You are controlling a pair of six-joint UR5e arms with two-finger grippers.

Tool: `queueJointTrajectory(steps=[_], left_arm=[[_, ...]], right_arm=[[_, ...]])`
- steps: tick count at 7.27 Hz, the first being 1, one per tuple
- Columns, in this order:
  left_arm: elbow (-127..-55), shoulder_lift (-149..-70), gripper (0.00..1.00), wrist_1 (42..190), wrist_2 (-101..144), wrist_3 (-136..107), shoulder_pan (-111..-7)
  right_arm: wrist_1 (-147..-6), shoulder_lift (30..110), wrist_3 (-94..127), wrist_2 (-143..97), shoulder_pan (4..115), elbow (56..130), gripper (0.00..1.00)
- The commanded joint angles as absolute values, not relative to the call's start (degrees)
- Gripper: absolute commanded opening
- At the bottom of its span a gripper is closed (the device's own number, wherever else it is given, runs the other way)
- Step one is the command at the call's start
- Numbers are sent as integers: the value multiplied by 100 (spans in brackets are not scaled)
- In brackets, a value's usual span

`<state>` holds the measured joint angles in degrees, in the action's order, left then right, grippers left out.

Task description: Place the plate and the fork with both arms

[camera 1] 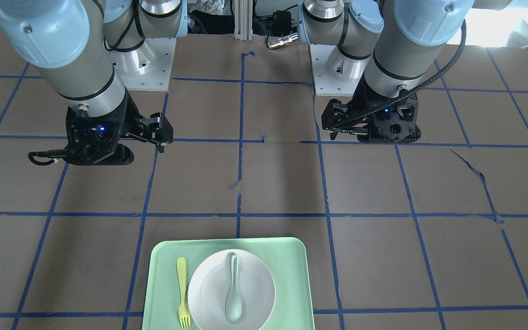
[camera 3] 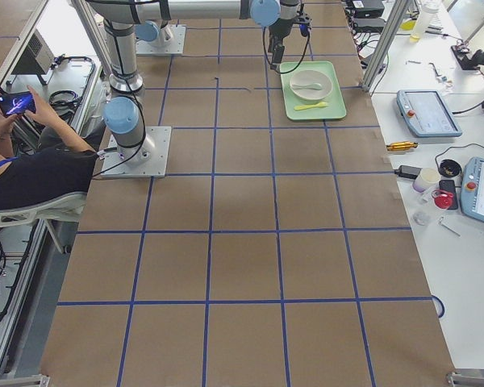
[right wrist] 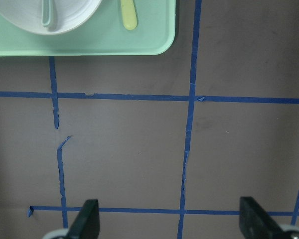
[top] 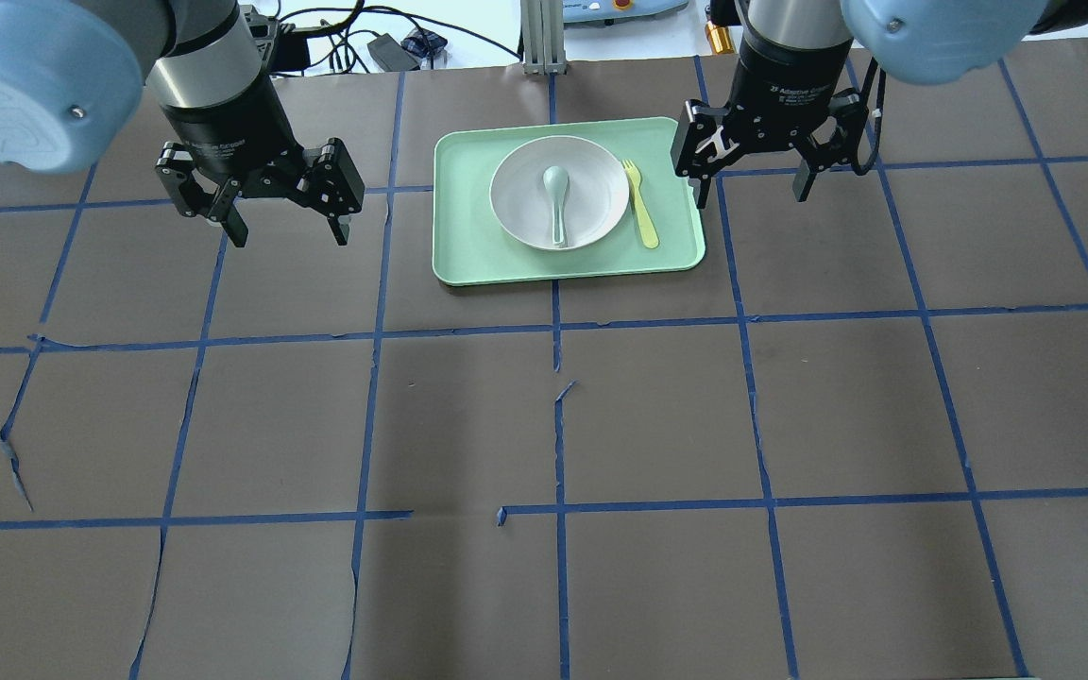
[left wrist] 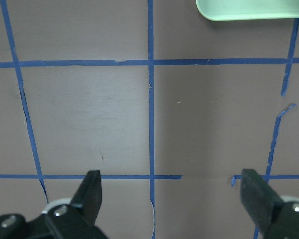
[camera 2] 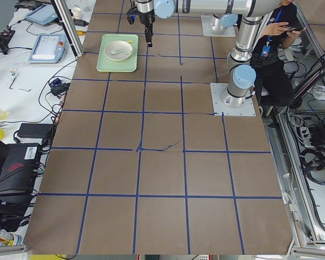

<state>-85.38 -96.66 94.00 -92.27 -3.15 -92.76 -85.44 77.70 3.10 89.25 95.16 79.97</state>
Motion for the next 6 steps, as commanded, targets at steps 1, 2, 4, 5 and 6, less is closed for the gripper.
queueJointTrajectory(steps=[1, 2, 4, 5, 6], left_arm=[[-8543, -9642, 100, 9378, -9246, -308, -9272], [-8543, -9642, 100, 9378, -9263, -290, -9272], [-8543, -9642, 100, 9378, -9203, -299, -9281], [-8543, -9633, 100, 9378, -9220, -299, -9299], [-8543, -9633, 100, 9378, -9246, -299, -9299]], right_arm=[[-8596, 7813, 316, 8956, 9510, 8033, 100], [-8578, 7840, 325, 8973, 9518, 8016, 100], [-8508, 7927, 325, 8974, 9519, 8007, 100], [-8499, 7963, 316, 8956, 9519, 8033, 100], [-8508, 7963, 325, 8956, 9536, 8033, 100]])
